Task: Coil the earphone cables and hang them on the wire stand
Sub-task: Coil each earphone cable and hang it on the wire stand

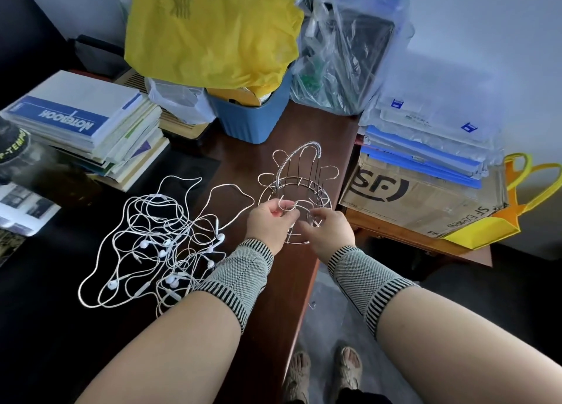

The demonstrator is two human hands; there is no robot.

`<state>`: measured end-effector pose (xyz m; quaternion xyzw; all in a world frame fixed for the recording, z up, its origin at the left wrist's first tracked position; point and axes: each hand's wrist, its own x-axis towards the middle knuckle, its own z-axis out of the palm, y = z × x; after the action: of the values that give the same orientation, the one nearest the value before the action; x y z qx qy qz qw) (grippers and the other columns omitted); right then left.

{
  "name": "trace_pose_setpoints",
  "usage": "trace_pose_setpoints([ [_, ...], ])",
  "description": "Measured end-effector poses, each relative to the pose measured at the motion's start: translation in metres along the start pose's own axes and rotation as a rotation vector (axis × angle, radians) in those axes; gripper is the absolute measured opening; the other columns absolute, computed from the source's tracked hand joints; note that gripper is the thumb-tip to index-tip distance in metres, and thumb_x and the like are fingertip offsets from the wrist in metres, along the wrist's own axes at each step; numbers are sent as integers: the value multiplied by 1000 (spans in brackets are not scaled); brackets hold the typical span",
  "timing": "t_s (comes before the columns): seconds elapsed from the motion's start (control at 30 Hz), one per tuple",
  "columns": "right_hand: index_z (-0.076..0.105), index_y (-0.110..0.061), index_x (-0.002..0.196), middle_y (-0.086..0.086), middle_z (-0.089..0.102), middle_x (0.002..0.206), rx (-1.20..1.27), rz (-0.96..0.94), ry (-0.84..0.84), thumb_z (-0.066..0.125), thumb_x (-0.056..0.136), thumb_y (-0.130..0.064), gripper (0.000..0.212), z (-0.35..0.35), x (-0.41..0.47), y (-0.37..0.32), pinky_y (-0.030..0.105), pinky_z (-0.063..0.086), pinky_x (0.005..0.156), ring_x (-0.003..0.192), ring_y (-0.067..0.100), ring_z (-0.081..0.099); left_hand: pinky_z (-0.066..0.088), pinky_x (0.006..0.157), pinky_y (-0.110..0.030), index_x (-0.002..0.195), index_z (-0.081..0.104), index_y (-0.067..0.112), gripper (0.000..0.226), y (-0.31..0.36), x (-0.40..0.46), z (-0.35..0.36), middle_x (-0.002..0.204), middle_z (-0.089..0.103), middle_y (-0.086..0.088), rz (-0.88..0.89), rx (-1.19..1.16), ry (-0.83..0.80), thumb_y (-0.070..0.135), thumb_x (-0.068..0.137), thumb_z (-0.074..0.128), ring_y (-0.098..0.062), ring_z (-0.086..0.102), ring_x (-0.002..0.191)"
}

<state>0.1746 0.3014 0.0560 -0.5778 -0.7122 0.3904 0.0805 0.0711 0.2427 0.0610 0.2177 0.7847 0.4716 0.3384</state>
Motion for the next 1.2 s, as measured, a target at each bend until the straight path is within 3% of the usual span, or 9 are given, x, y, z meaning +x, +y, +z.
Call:
trace_pose_setpoints([
  [0.13,71,-20,96,-2,67,102,29,-2,81,62,85,-34,20,0,2,-1,26,47,73,87,15,62,49,65,-20,73,63,22,17,-2,0,-3,72,66,3,42,10,-19,13,84,71,-8,57,62],
  [0.23,66,-17,83,-2,67,85,107,-8,90,59,86,-27,12,-1,-1,-3,29,50,72,81,17,63,44,59,-11,75,59,20,17,-1,0,-8,73,66,5,68,43,-31,11,88,66,-6,57,63],
  [0.33,61,-15,77,0,67,74,223,-34,101,57,84,-22,10,-3,-12,-8,37,55,72,74,20,64,45,60,-6,82,58,15,14,-2,-2,-13,78,71,1,69,-19,-50,5,92,58,-1,64,66],
  [0.53,68,-25,79,-11,60,60,248,-197,10,59,89,-23,14,2,-42,-7,22,46,57,54,1,51,50,66,-12,86,62,15,10,-10,-1,-21,73,69,3,52,21,-132,12,95,58,-4,66,70],
  [0.67,65,-15,77,-2,57,60,193,-258,-26,50,95,-19,23,13,-59,7,27,42,54,52,6,46,52,65,-21,91,66,13,10,-20,-7,-25,78,70,-5,4,-46,-189,20,95,60,-5,64,67],
  [0.83,62,-11,72,5,60,61,147,-205,-13,51,97,-25,31,17,-68,18,31,43,56,51,9,46,49,57,-19,90,58,11,9,-25,-14,-33,79,72,-7,-3,-120,-149,3,92,59,-3,62,59],
  [1.0,60,-18,78,-3,56,58,159,-230,-47,50,97,-30,25,27,-75,6,28,41,56,52,10,48,45,50,-24,91,57,6,11,-20,-21,-32,81,72,-11,-63,-251,-230,0,96,50,-8,60,54],
  [1.1,64,-16,89,-4,62,70,123,-293,-73,48,98,-25,20,41,-80,-3,29,42,63,65,14,54,54,57,-19,96,64,1,29,-7,-24,-31,83,71,-16,-204,-415,-323,18,103,41,-12,70,67],
  [1.2,66,-16,94,-1,67,82,105,-290,-68,47,97,-21,20,54,-80,-5,31,44,69,75,19,57,56,67,-24,92,65,4,33,0,-20,-33,80,73,-12,-213,-342,-430,25,103,43,-12,72,73],
])
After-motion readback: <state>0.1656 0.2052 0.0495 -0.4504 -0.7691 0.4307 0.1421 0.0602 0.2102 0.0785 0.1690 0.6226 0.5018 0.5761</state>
